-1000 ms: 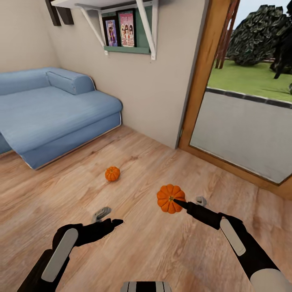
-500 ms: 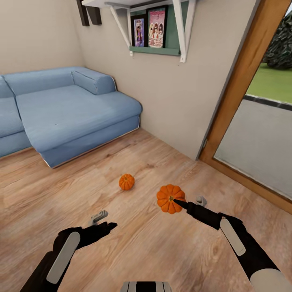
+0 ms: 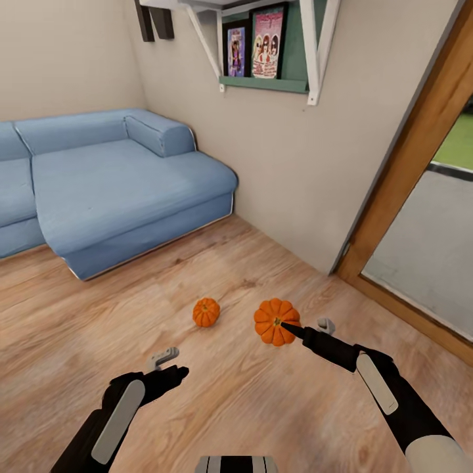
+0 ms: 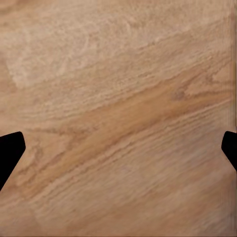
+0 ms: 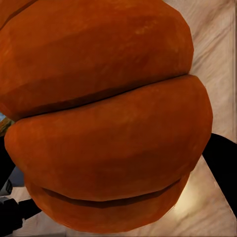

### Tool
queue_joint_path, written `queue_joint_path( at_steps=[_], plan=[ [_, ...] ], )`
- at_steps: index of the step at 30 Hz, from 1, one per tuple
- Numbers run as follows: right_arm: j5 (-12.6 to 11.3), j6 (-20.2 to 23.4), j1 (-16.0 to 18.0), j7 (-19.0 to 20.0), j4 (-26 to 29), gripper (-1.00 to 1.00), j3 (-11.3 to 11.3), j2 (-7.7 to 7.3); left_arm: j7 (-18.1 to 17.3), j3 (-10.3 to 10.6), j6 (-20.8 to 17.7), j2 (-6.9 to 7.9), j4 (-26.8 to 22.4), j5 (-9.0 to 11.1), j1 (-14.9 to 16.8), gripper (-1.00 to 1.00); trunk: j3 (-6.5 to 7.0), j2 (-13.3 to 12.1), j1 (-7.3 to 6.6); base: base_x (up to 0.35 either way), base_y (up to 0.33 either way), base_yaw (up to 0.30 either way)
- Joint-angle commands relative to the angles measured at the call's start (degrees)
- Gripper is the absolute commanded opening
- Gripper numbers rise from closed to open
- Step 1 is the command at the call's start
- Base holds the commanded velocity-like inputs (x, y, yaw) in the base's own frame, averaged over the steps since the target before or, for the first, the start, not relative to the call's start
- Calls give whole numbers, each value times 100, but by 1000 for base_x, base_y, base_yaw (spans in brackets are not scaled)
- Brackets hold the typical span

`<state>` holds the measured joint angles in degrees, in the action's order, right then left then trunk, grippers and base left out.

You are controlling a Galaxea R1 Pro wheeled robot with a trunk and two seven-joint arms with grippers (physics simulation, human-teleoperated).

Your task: Place each of the two pumpkins and all three candles from the living room inside a cabinet in the living room (use any cabinet), then make sure every cabinet is closed, and position the cauldron so it is next to a table in the living room.

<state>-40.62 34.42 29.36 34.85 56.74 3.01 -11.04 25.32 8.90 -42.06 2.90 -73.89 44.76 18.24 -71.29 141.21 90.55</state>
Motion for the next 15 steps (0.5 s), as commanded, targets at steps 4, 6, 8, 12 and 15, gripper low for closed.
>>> queue_joint_path(
  at_steps=[4, 6, 8, 12, 15],
  plan=[
    [-91, 53, 4, -4, 2, -100, 7, -4, 61, 15, 3, 8, -3, 52, 4, 100, -4, 2, 2, 265, -56, 0],
    [-93, 45, 2, -4, 3, -100, 7, -4, 61, 16, 4, 8, -3, 51, 3, 100, -4, 2, 2, 265, -10, 0],
    [-89, 40, 6, 1, 3, -100, 2, -4, 61, 16, 44, 8, -2, 53, 2, 100, -4, 2, 2, 270, -4, 0],
    [-85, 36, 6, 4, 4, -100, 2, -6, 61, 16, 77, 8, -2, 57, 0, 100, -4, 2, 2, 287, -1, 0],
    [-84, 41, 3, 1, 11, -100, 3, -4, 61, 16, 83, 8, -2, 57, 0, 100, -4, 2, 2, 302, 0, 0]
  ],
)
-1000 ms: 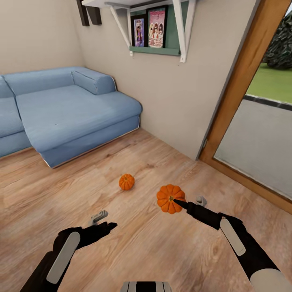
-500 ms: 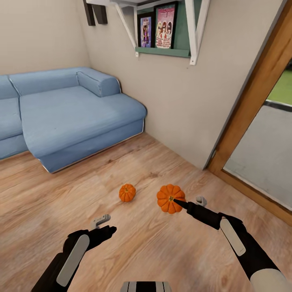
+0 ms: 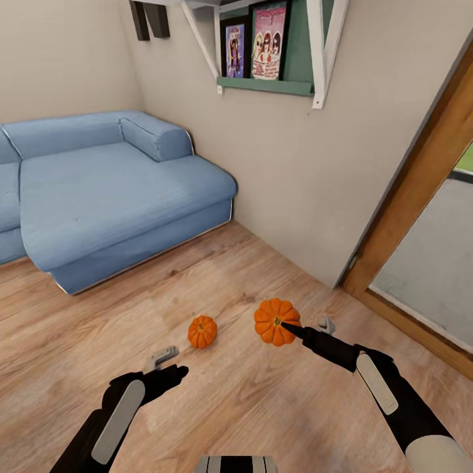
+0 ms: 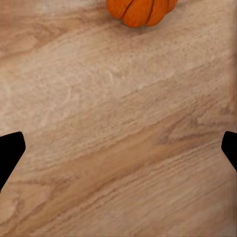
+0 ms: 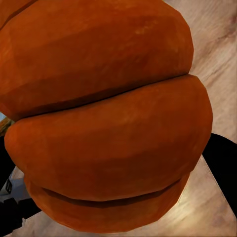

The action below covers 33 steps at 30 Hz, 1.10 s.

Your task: Place each of the two pumpkins and all three candles from the living room inside a cabinet in the living room (use any cabinet), then make sure every cabinet is closed, and position the cauldron so it is next to a table in the living room.

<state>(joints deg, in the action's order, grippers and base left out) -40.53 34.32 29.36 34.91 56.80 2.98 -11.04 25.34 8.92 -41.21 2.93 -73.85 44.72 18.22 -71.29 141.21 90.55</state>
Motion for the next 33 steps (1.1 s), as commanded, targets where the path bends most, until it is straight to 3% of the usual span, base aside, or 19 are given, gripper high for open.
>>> queue_joint_path(
  at_steps=[1, 18, 33],
  plan=[
    [-94, 48, 3, -3, 6, -100, 4, -5, 59, 13, -2, 5, -7, 59, 3, 100, -4, 2, 2, 307, 0, 0],
    [-96, 39, 3, -7, 5, -100, 10, -3, 59, 17, 110, 5, -7, 45, 6, 100, -4, 2, 2, 297, -16, 0],
    [-90, 46, 2, -10, 6, -100, 19, 30, 56, 14, 118, 14, -5, 42, 5, 100, -4, 2, 2, 165, 72, 0]
  ],
)
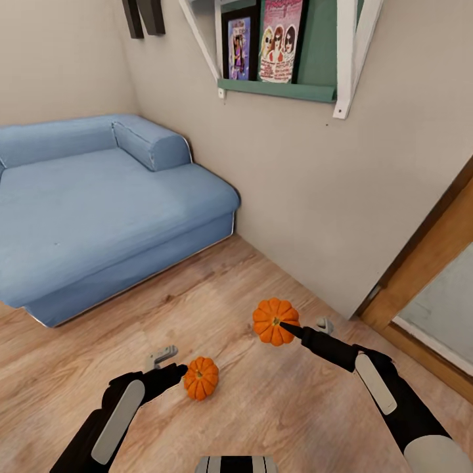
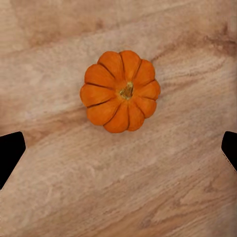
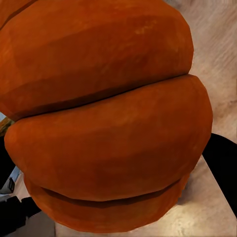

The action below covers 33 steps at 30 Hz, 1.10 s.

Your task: Place each of the two pumpkins and all three candles from the living room inside a cabinet in the living room (use any cabinet), then make sure every cabinet is closed, and position the cauldron so it is next to a table in the living room.

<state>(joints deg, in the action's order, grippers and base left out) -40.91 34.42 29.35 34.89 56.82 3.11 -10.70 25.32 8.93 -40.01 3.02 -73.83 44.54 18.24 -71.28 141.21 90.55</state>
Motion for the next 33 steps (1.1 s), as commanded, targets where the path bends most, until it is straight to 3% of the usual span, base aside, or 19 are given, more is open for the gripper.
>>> queue_joint_path(
  at_steps=[1, 13, 20, 25, 28, 30, 33],
  plan=[
    [-50, 38, 5, -8, 4, -100, 5, 14, 55, 13, 0, 6, -4, 58, 2, 100, -5, 2, 2, 201, 67, 0],
    [-40, 47, 1, -147, 3, -100, 5, 59, 52, 9, 2, 6, 21, 60, 2, 100, -5, 2, 2, 160, 75, 0],
    [-32, 61, 7, -149, 4, -100, 5, 160, -3, 5, 10, 2, 61, 74, 1, 100, -5, 2, 2, 45, 9, 0],
    [-37, 65, 5, -149, 37, -100, 7, 180, -31, 4, 12, -10, 64, 87, 1, 100, -94, 202, 112, 2, 0, 0],
    [-39, 86, 5, -139, 116, -100, 37, 182, -381, 1, 18, 7, 83, 85, 3, 100, -161, 207, 120, 0, 0, 0],
    [-44, 106, 3, -140, 505, -100, 251, 178, -759, -16, 110, 24, 345, 73, 4, 100, -205, 210, 125, 0, 0, 0],
    [-57, 258, -73, -151, 1257, -100, 526, 174, -1092, -28, 615, 46, 961, 59, 68, 100, -271, 214, 133, 0, 0, 0]
  ],
)
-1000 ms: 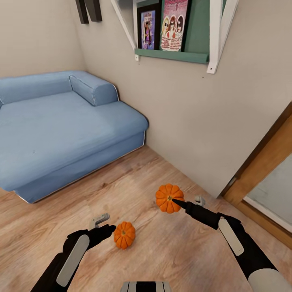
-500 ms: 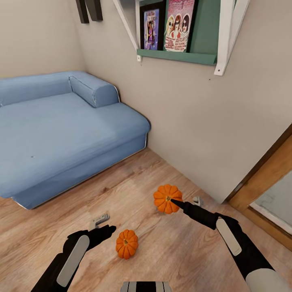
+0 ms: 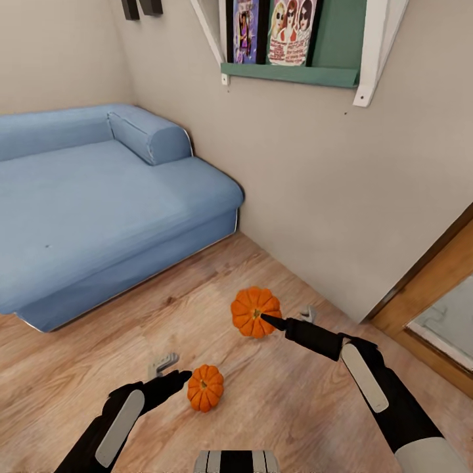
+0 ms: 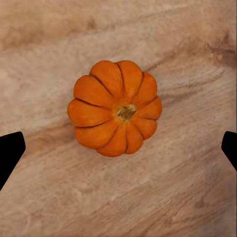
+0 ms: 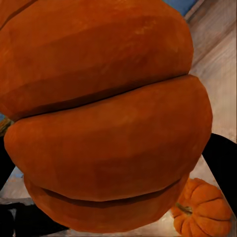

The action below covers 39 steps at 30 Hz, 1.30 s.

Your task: Place each of the two pumpkins and all three candles from the living room inside a cabinet in the living room (use any cabinet), then make sure every cabinet is closed, and position the cauldron so it is next to a table in the living room.

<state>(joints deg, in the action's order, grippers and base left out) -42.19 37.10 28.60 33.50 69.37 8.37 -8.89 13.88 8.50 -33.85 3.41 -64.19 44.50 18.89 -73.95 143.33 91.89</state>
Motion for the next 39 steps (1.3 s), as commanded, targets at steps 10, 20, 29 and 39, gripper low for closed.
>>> queue_joint_path(
  at_steps=[10, 20, 29, 39],
  plan=[
    [32, 523, -196, -16, 811, -100, 91, -7, -744, 12, 408, 103, 418, 59, 36, 100, -227, 15, 25, 0, 0, 0],
    [31, 523, -201, -18, 806, -100, 95, -4, -1877, 3, 417, 422, 424, 77, 36, 100, -448, 29, 51, 0, 0, 0],
    [11, 509, -205, -11, 806, -100, 85, -8, -2229, -11, 420, 607, 424, 107, 36, 100, -648, 41, 74, 0, 0, 0],
    [22, 501, -206, -11, 806, -100, 95, -3, -3174, -1037, 389, 859, 441, 153, 36, 100, -869, 54, 100, 0, 0, 0]
  ],
)
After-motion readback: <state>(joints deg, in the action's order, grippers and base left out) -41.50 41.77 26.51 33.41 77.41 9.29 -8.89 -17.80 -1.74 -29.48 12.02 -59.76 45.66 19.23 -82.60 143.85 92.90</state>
